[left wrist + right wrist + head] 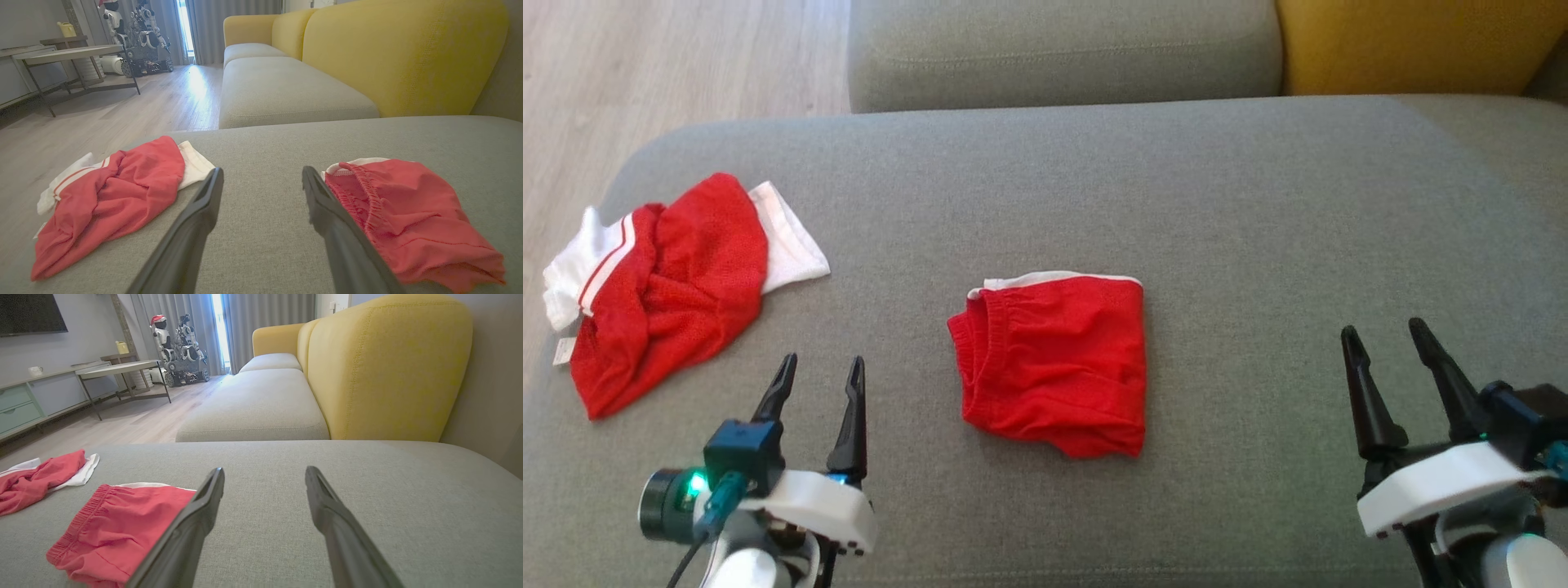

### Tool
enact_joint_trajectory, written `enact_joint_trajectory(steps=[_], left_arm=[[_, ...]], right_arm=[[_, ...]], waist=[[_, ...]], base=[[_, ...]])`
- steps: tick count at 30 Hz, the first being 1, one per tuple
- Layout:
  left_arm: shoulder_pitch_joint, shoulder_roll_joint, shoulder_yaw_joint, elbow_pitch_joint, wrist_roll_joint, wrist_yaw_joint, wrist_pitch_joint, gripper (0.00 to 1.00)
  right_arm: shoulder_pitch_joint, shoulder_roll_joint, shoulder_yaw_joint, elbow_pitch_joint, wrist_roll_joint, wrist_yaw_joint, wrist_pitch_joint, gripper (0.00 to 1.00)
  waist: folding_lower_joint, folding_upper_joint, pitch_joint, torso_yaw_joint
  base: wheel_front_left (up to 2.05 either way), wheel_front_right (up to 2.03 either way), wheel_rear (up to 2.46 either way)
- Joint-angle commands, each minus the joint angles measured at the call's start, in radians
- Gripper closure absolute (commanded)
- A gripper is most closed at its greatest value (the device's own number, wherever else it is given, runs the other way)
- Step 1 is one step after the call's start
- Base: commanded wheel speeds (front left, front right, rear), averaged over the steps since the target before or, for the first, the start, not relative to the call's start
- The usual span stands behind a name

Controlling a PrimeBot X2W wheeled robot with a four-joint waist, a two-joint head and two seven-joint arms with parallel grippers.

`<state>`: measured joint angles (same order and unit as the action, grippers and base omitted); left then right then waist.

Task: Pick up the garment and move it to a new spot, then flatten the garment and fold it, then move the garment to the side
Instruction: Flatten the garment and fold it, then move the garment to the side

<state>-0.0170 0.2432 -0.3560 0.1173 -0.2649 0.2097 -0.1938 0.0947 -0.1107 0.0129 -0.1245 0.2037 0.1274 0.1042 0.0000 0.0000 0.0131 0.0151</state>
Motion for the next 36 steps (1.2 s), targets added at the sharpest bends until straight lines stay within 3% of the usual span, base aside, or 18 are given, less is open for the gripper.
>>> enact_joint_trajectory(steps=[1,36], left_arm=[[-0.026,0.024,0.032,-0.030,-0.005,0.000,0.004,0.00],[-0.026,0.044,0.016,-0.044,-0.010,0.031,0.016,0.00]], right_arm=[[-0.013,-0.008,0.015,-0.043,-0.007,0.003,0.006,0.00],[0.000,0.009,0.003,-0.038,-0.017,0.003,0.021,0.00]], waist=[[0.0000,0.0000,-0.010,-0.001],[0.0000,0.0000,-0.018,0.005]], base=[[0.00,0.00,0.00],[0.00,0.00,0.00]])
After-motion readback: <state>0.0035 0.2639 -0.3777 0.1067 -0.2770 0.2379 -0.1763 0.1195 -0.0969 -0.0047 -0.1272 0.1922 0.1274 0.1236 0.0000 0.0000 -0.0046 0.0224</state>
